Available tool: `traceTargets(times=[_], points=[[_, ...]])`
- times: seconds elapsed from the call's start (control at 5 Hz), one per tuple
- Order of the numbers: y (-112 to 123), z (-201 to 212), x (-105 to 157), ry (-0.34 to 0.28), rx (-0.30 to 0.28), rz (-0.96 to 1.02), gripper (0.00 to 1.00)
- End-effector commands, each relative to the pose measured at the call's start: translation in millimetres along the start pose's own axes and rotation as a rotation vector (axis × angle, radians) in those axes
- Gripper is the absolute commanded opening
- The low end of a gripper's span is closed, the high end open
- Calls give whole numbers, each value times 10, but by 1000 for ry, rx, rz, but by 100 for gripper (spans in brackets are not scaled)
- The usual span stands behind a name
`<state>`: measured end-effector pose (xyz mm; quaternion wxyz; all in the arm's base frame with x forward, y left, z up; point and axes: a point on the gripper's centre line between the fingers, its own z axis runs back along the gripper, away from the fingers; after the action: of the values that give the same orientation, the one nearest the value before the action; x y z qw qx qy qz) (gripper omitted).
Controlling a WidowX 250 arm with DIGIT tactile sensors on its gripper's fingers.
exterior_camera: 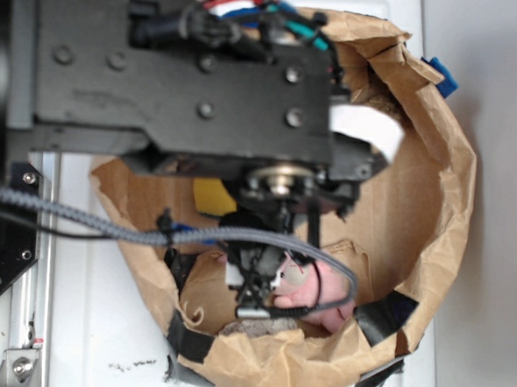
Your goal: Grab the green sponge.
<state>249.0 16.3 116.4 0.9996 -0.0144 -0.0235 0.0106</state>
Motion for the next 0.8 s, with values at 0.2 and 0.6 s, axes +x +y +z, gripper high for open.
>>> traceTargets(times=[0.2, 0.6], points=[[151, -405, -137, -79, -31, -43, 100], [-5, -452, -315, -73, -3, -60, 100]])
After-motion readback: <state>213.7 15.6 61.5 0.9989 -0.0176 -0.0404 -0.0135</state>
